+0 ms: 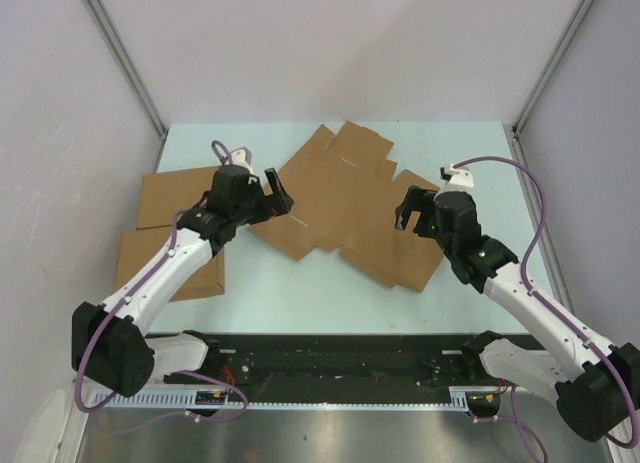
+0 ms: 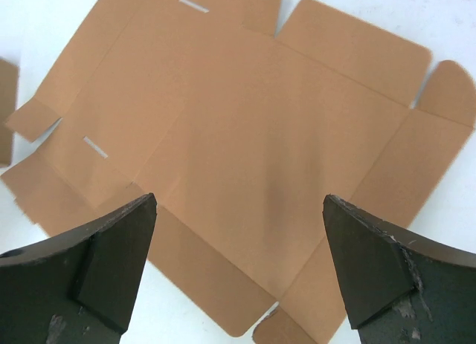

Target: Fold the paper box

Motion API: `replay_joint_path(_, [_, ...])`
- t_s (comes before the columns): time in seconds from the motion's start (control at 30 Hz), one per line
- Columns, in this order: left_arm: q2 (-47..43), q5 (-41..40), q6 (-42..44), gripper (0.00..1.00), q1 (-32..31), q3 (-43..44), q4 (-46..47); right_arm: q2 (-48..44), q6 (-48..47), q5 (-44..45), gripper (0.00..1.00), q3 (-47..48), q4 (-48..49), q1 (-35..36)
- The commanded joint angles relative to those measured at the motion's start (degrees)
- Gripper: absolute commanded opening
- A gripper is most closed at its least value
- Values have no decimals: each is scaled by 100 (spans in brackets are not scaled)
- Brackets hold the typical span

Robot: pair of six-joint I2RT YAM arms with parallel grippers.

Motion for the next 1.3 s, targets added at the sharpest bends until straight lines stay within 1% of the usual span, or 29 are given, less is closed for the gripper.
replay_joint_path(0.0, [-273,110,-378,100,-13,-365,231,110,-32,-670,100,142,380,-31])
replay_joint_path(0.07, [-528,-82,-773,100,-39,-594,241,224,82,-880,100,142,529,-40])
replay_joint_path(0.1, [-633,-171,-922,100,-74,-891,267,259,108,-942,100,159,556,-40])
replay_joint_path(0.13, [-843,-285,-1281,100,-127,-1033,241,303,178,-952,100,168,599,-40])
replay_joint_path(0.17, [-967,-529,-1458,100,-310,-1191,241,365,196,-995,100,186,600,-32])
replay_joint_path(0.2, [-1072,-610,-1625,100,-416,-1515,301,391,214,-1013,99,194,609,-40])
replay_joint_path(0.23, [-1274,-681,-1949,100,-591,-1666,346,409,223,-1048,100,212,635,-40])
replay_joint_path(0.3, [-1468,-752,-2285,100,-716,-2106,530,453,232,-1075,100,212,661,-40])
replay_joint_path(0.33, [-1486,-760,-2608,100,-803,-2237,583,453,240,-1118,100,221,679,-40])
replay_joint_path(0.37, [-1478,-752,-2759,100,-839,-2474,723,462,249,-1127,100,221,679,-40])
replay_joint_path(0.47, [-1224,-751,-3410,100,-866,-2852,1100,488,284,-1163,100,230,679,-31])
replay_joint_path(0.57, [-618,-901,-3823,100,-857,-2951,1452,436,276,-1171,100,230,600,-31])
replay_joint_path(0.63, [-266,-1093,-3955,99,-857,-2977,1768,304,249,-1163,100,230,503,-40])
replay_joint_path(0.67, [-204,-1129,-4008,98,-857,-3055,2214,252,241,-1145,100,230,460,-32])
replay_joint_path(0.73, [-37,-1252,-4018,98,-839,-3091,2612,59,188,-1119,100,247,310,-49])
replay_joint_path(0.8, [278,-1323,-4000,97,-804,-2916,2693,-56,153,-1031,100,239,144,-49])
replay_joint_path(0.87, [560,-1130,-3991,96,-655,-2723,2675,-205,135,-1013,100,265,-6,-84])
replay_joint_path(0.9, [814,-1051,-4035,95,-550,-2705,2727,-250,135,-1013,100,265,-50,-84])
replay_joint_path(0.97, [1017,-875,-4035,94,-488,-2687,2930,-373,135,-1031,100,317,-182,-110])
replay_joint_path(1.07, [1378,-752,-3904,86,-417,-2547,2974,-522,126,-926,100,405,-392,-119])
replay_joint_path(1.1, [1413,-743,-3790,79,-400,-2503,2983,-557,126,-830,100,440,-446,-137])
replay_joint_path(1.17, [1553,-612,-3658,72,-347,-2389,3035,-680,82,-776,100,493,-595,-172])
replay_joint_path(1.2, [1615,-533,-3405,65,-304,-2327,3096,-715,82,-759,100,502,-639,-181])
replay_joint_path(1.27, [1834,-339,-3175,57,-251,-2021,3018,-803,108,-767,100,537,-718,-198])
